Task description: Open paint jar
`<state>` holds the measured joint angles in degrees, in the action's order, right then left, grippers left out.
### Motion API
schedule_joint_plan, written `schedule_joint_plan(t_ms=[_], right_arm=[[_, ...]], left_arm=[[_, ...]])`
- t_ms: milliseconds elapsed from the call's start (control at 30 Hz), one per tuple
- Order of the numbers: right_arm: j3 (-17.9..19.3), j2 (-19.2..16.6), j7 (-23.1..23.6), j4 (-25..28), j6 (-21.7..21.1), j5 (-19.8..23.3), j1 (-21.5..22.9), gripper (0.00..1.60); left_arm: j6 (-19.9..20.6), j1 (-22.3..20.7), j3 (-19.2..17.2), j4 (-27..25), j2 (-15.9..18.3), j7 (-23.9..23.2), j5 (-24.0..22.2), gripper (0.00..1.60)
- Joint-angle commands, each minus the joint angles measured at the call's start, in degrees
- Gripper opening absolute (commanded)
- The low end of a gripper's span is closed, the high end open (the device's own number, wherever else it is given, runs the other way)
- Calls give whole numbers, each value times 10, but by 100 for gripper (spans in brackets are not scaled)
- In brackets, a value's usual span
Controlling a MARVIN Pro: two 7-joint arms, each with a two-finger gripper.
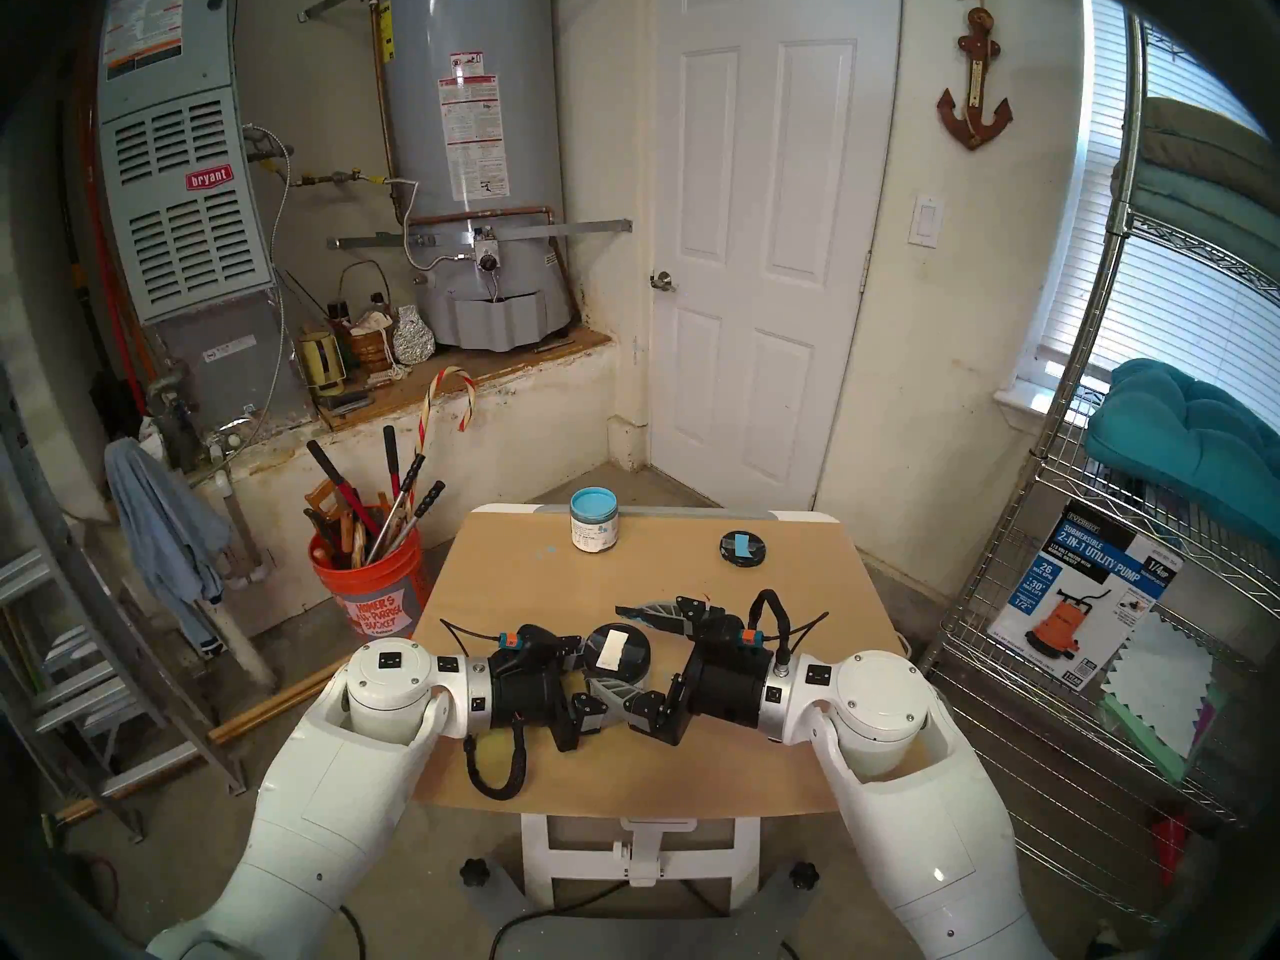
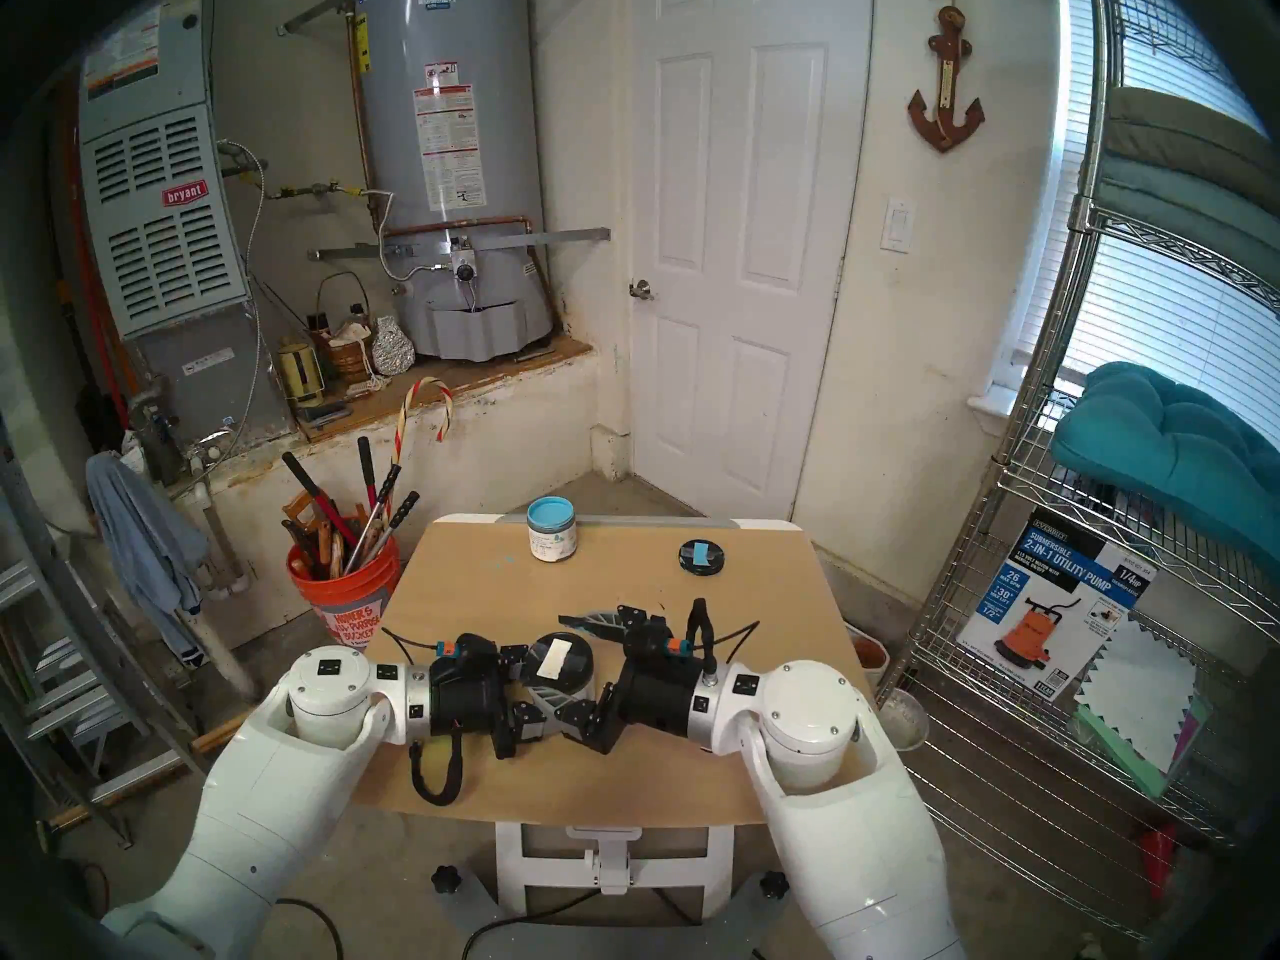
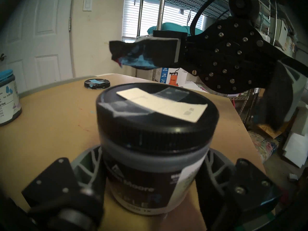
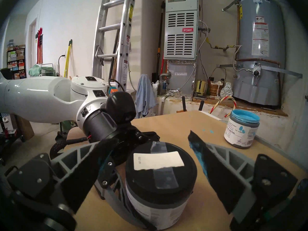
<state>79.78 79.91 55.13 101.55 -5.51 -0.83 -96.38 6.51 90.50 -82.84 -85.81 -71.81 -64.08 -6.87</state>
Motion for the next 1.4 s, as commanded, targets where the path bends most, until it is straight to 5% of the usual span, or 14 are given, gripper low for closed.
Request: schedule_joint_plan(t_ms=[0,1267,1333,1367], right_arm=[[-8,0,3,4,7,-4,6,160],[-10,15,-16,-27,-9,-2,20,160],[-10,15,-16,-27,-9,-1,20,76],[-10,14,-16,-26,-11,0,19,75]], left_arm=[[4,-11,-3,-10,-3,-3,-5,0],[6,11,-4,-20,-5,1,16,0],[1,12,-5,-17,-6,4,17,0],[-1,13,-6,-16,-7,5,17,0]])
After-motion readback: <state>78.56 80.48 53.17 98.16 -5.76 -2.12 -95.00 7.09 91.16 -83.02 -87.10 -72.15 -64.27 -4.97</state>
